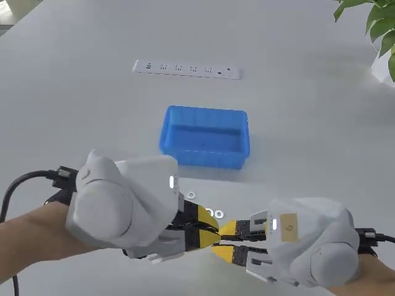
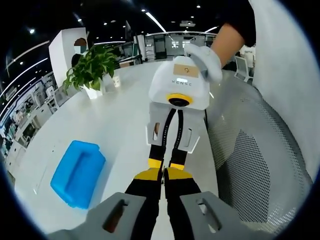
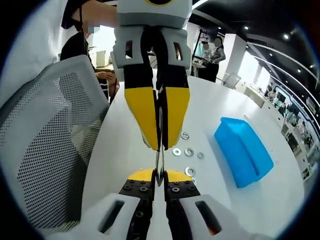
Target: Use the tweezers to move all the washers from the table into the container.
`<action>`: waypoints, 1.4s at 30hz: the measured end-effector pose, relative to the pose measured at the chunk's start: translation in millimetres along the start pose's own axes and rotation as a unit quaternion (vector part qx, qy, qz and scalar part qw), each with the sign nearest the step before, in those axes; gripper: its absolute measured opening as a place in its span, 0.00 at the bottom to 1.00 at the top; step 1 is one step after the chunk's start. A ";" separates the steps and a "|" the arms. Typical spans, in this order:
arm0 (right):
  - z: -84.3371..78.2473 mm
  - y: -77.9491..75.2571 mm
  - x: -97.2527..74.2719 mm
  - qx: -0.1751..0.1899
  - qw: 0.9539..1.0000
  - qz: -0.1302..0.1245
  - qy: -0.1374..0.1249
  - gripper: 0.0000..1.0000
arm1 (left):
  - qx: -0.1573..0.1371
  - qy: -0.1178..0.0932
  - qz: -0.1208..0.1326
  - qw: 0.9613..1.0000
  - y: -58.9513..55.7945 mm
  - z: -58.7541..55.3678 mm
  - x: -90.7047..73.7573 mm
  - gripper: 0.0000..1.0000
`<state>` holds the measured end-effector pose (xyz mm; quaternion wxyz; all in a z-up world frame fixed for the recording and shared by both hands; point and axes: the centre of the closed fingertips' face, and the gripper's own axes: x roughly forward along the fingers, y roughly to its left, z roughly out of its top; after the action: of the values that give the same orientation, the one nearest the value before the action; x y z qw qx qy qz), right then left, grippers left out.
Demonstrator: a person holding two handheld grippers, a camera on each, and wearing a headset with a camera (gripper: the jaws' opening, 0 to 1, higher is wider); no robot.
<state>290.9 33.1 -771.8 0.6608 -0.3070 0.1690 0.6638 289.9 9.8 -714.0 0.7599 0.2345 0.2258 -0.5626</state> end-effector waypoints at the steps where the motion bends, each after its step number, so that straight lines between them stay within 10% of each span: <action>1: -0.7 -0.3 -0.8 0.000 1.000 -0.001 0.000 0.07 | 0.000 -0.003 0.000 1.000 0.2 1.4 1.4 0.06; 17: -6.6 -4.4 -4.9 -0.001 1.000 0.002 0.002 0.07 | -0.024 -0.059 0.005 0.998 4.7 13.1 13.9 0.06; 42: -5.5 -3.4 -4.2 -0.007 1.000 0.015 -0.004 0.07 | 0.006 -0.064 -0.033 0.997 2.4 18.5 7.6 0.06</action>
<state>295.0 26.6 -772.7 0.6491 -0.3062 0.1663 0.6762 295.6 -6.5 -703.8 0.7522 0.1950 0.1814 -0.6027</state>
